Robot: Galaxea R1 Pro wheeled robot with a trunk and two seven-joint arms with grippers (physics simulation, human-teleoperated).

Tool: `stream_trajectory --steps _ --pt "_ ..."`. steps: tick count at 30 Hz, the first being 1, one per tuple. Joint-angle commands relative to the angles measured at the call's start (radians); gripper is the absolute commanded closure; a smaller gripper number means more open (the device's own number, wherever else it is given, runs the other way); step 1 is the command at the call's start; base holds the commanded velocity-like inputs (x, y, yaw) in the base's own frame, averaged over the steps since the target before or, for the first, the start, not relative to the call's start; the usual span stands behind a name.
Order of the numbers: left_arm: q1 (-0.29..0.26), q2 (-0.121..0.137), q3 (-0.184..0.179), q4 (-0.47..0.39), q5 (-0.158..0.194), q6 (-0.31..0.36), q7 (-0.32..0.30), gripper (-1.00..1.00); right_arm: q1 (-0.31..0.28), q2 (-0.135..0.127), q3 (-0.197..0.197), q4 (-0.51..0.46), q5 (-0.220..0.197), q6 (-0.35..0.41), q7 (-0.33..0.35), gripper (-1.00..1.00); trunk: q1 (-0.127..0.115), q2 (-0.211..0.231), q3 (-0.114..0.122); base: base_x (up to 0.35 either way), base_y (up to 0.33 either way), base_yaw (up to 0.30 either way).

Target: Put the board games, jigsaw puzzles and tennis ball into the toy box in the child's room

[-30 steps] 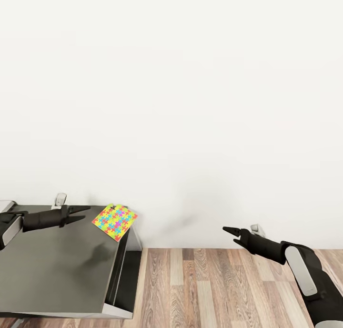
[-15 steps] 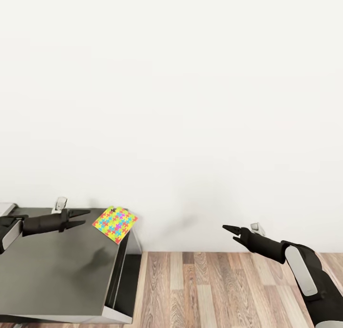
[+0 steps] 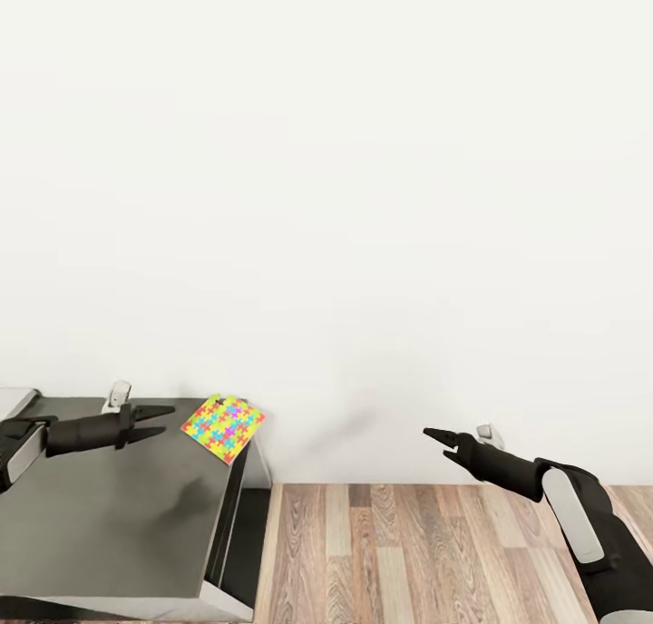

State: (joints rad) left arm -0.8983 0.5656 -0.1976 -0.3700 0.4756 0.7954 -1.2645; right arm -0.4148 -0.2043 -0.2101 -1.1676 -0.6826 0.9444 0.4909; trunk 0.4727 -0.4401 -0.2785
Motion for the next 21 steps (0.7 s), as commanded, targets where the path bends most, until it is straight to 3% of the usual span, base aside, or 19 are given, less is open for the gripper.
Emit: stream_trajectory --steps 1,21 --pt "-0.001 0.000 -0.005 0.000 0.006 0.008 -0.002 -1.00 -0.001 0.000 -0.002 0.000 0.005 0.005 0.006 -1.00 0.000 -0.002 0.000 -0.172 0.139 0.000" --pt "0.001 0.002 -0.006 -0.001 0.006 0.001 -0.002 -1.00 -0.001 0.001 -0.001 0.003 0.012 -0.002 0.005 -1.00 0.000 -0.002 0.033 -0.018 0.072 0.000"
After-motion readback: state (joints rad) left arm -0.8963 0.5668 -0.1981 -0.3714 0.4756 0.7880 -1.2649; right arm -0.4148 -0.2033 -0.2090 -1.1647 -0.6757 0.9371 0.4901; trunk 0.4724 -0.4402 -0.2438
